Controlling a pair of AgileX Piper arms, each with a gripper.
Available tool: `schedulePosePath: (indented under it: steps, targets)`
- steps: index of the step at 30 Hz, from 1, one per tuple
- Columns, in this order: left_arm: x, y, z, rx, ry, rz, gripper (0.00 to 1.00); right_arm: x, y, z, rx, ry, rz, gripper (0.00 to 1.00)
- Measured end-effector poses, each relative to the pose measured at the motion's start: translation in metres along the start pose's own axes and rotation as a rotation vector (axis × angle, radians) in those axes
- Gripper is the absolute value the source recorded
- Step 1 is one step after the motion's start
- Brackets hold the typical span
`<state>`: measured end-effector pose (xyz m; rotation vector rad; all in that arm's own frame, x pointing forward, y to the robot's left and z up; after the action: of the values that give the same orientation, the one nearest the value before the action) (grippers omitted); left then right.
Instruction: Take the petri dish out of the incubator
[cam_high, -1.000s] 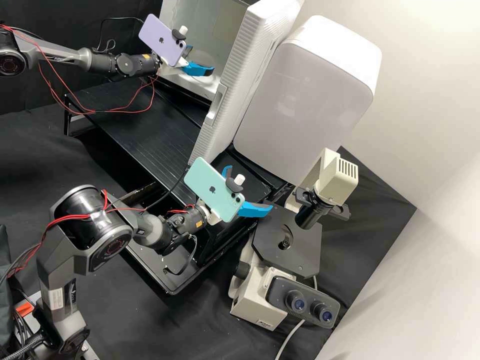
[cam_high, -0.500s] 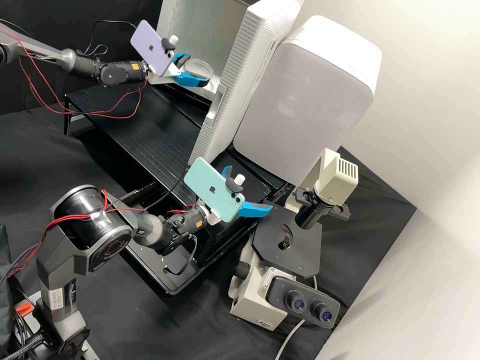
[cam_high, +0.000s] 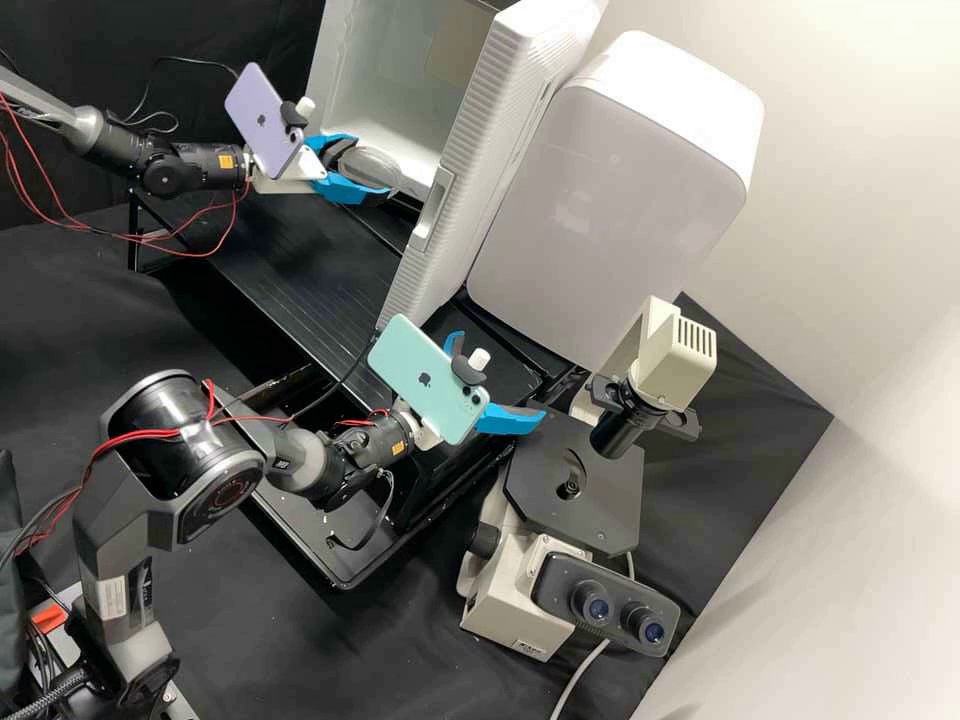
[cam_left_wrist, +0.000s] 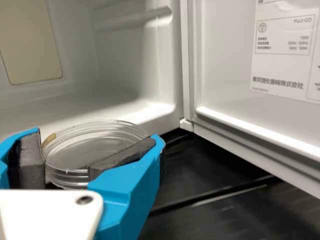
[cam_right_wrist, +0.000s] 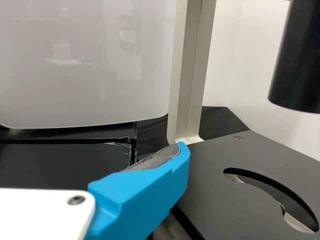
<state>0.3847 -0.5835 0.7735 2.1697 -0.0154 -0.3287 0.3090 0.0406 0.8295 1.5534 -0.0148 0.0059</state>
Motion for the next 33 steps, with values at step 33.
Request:
schedulePosePath:
  steps: [33]
  targets:
    - [-0.096, -0.066, 0.022, 0.079, -0.199, -0.100, 0.00, 0.000, 0.000, 0.000, 0.000, 0.000, 0.000, 1.00]
